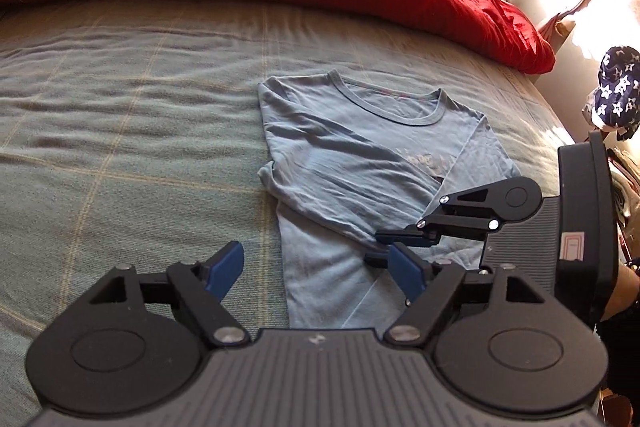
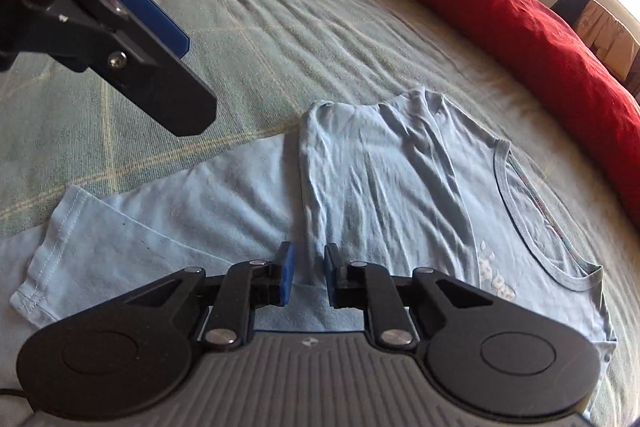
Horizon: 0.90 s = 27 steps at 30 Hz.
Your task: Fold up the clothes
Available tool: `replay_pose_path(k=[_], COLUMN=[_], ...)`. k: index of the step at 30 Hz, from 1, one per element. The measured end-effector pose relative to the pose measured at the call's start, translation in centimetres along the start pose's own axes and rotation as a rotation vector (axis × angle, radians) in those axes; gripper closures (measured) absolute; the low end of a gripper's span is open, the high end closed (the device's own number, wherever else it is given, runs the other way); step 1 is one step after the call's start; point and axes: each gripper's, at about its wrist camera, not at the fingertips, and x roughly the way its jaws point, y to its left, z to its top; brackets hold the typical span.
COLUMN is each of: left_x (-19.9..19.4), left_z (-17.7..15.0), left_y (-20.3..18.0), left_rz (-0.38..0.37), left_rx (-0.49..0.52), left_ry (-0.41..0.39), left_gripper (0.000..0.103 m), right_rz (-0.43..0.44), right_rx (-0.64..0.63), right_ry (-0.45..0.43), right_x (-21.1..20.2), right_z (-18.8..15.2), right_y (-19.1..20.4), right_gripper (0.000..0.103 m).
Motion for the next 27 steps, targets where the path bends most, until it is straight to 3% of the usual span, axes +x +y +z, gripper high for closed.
replay_pose_path(k=[2,5,8,13,16,27], left_x=[0.1,0.1,-0.3,-0.9,-0.9,-2.3], left_z=[-0.3,-0.8,-0.8,-0.9,-1.0,-3.2], left_y=[0.3,0.6,0.9,1.1,1.0,-2.5], left_rz=[-0.002,0.006,-0.012,-0.002,-0.007,0.022], left_rx=[0.000,0.002,-0.002,-0.007,-0.007,0.069], left_ry=[0.000,-0.006,-0.012,-0.030,-0.027,-0.014], left_gripper=[0.024,0.024,0.023,0.019,0.019,0.019], right_rz=[-0.023,0.032,0.223,0.160,0.042,0.076], right_rx=[-0.004,0.075,0.202,0.243,0.272,0.256], right_ry=[0.012,0.003,-0.021,-0.066,-0.033,-0.053], right_x=[0.2,0.1,0.0,-1.4,-0.6,-7.7], right_z=[-0.1,0.2,0.4,0.4,0.2,-4.2], right_y=[0.1,-0.8,-2.4,-3.6,-4.5,-3.3], right_gripper=[0.097,0.099,0.100,0.098,0.093,0.085])
